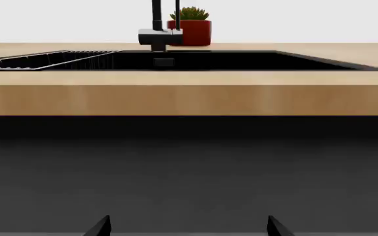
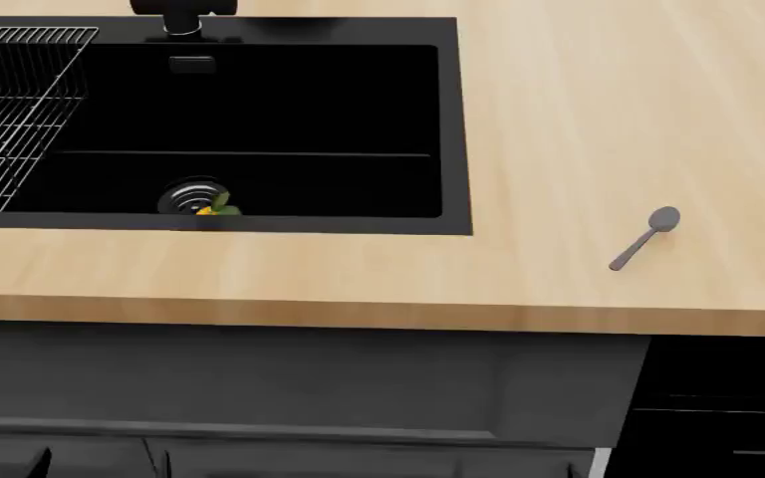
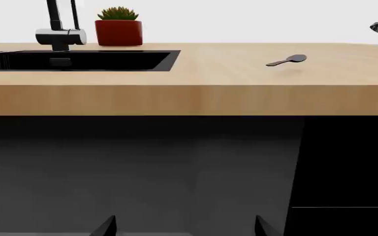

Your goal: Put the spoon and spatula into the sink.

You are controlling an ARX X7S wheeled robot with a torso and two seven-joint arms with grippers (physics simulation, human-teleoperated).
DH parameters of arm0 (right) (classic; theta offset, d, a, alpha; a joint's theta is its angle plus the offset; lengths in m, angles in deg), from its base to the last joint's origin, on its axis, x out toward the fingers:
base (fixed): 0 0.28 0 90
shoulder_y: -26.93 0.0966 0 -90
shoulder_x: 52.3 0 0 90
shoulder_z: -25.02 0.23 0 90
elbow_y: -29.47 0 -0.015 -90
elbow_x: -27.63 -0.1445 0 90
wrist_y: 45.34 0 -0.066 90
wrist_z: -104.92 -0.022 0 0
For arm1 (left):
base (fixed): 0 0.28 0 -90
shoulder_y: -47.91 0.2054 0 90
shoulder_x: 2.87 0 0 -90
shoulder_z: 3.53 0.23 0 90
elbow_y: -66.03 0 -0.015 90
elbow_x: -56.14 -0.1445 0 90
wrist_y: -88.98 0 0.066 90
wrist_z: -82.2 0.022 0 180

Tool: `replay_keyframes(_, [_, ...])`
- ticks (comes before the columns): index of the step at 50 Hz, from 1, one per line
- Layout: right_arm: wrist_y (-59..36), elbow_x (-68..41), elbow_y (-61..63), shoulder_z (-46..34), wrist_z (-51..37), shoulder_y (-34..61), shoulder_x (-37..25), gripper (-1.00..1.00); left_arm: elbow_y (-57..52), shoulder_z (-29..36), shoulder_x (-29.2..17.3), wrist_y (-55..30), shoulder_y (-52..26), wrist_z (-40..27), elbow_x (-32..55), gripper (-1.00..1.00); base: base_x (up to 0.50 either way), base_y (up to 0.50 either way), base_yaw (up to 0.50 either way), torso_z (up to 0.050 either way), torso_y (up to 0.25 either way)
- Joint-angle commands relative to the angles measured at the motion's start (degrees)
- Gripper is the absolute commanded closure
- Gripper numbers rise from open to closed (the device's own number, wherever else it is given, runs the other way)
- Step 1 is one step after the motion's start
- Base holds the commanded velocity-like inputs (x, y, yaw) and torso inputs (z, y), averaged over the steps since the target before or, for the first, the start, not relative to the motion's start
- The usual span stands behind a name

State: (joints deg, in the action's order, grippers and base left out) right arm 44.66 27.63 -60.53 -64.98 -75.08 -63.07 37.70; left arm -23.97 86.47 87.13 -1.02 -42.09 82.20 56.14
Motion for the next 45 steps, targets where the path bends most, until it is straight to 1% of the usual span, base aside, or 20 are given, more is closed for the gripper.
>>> replay_keyframes(1, [1.4, -3.77, -1.47, -4.56, -4.45, 0.39, -3.75, -1.0, 0.96, 0.74, -0.65, 0.82, -0.16, -0.73, 0.65, -1.0, 0.0, 0.0, 0.0, 0.0, 0.0])
replay_keyframes(2, [0.06, -3.84, -0.1, -4.78, -4.58, 0.27, -3.87, -1.0, 0.13, 1.09, -0.97, 0.05, -0.08, -1.12, 1.05, -1.0, 0.0, 0.0, 0.0, 0.0, 0.0])
replay_keyframes(7, [0.59, -5.06, -0.21, -5.06, -4.57, 0.15, -4.05, -1.0, -0.05, 2.31, -1.97, 0.03, -0.14, -2.37, 1.82, -1.0, 0.0, 0.0, 0.0, 0.0, 0.0])
replay_keyframes(8, [-1.0, -4.3, 0.0, -5.6, -4.95, 0.37, -4.27, -1.0, -0.11, 2.45, -2.09, -0.01, -0.14, -2.54, 2.04, -1.0, 0.0, 0.0, 0.0, 0.0, 0.0])
replay_keyframes(12, [1.12, -5.86, -0.37, -5.53, -4.26, 0.08, -4.25, -1.0, 0.07, 2.96, -2.43, 0.15, -0.21, -3.02, 2.41, -1.0, 0.0, 0.0, 0.0, 0.0, 0.0])
replay_keyframes(13, [0.34, -4.6, -0.13, -5.48, -5.45, 0.23, -4.6, -1.0, 0.04, 3.06, -2.62, 0.1, -0.07, -3.05, 2.62, -1.0, 0.0, 0.0, 0.0, 0.0, 0.0])
replay_keyframes(25, [0.76, -5.36, 0.04, -6.11, -6.45, -0.2, -5.5, -1.0, -0.36, 4.74, -3.89, 0.59, 0.01, -4.18, 3.4, -1.0, 0.0, 0.0, 0.0, 0.0, 0.0])
replay_keyframes(31, [0.14, -5.29, 1.58, -6.67, -7.15, -0.61, -6.05, -1.0, -2.33, 4.92, -4.22, -0.93, 0.18, -5.29, 3.94, -1.0, 0.0, 0.0, 0.0, 0.0, 0.0])
replay_keyframes(34, [-3.19, -4.46, 8.48, -7.46, -7.76, -1.42, -6.88, -1.0, -9.0, 5.8, -4.73, -5.69, 0.74, -7.07, 1.83, -1.0, 0.0, 0.0, 0.0, 0.0, 0.0])
replay_keyframes(36, [-6.2, -3.74, 13.09, -8.01, -8.27, -1.8, -7.4, -1.0, -13.52, 5.74, -4.78, -9.49, 0.79, -7.71, 2.04, -1.0, 0.0, 0.0, 0.0, 0.0, 0.0])
replay_keyframes(38, [-10.98, -3.24, 18.55, -8.52, -8.63, -1.52, -7.95, -1.0, -18.31, 5.83, -4.73, -15.52, -0.04, -9.4, 0.74, -1.0, 0.0, 0.0, 0.0, 0.0, 0.0])
replay_keyframes(40, [-15.77, -2.65, 23.68, -8.86, -8.9, -0.83, -8.63, -1.0, -23.66, 5.95, -4.62, -24.72, -1.82, -10.83, -0.54, -1.0, 0.0, 0.0, 0.0, 0.0, 0.0])
replay_keyframes(42, [-22.78, -2.71, 29.0, -9.01, -8.75, 0.43, -9.47, -1.0, -28.86, 5.47, -4.73, -33.56, -4.67, -10.59, 0.18, -1.0, 0.0, 0.0, 0.0, 0.0, 0.0])
replay_keyframes(43, [-26.35, -3.08, 31.88, -8.76, -8.56, 1.59, -9.84, -1.0, -31.65, 3.6, -3.93, -39.87, -7.45, -9.93, 2.73, -1.0, 0.0, 0.0, 0.0, 0.0, 0.0])
replay_keyframes(45, [-34.04, -2.59, 35.23, -8.32, -9.41, 5.29, -10.07, -1.0, -33.54, 4.19, -4.49, -44.89, -11.66, -10.22, 2.38, -1.0, 0.0, 0.0, 0.0, 0.0, 0.0])
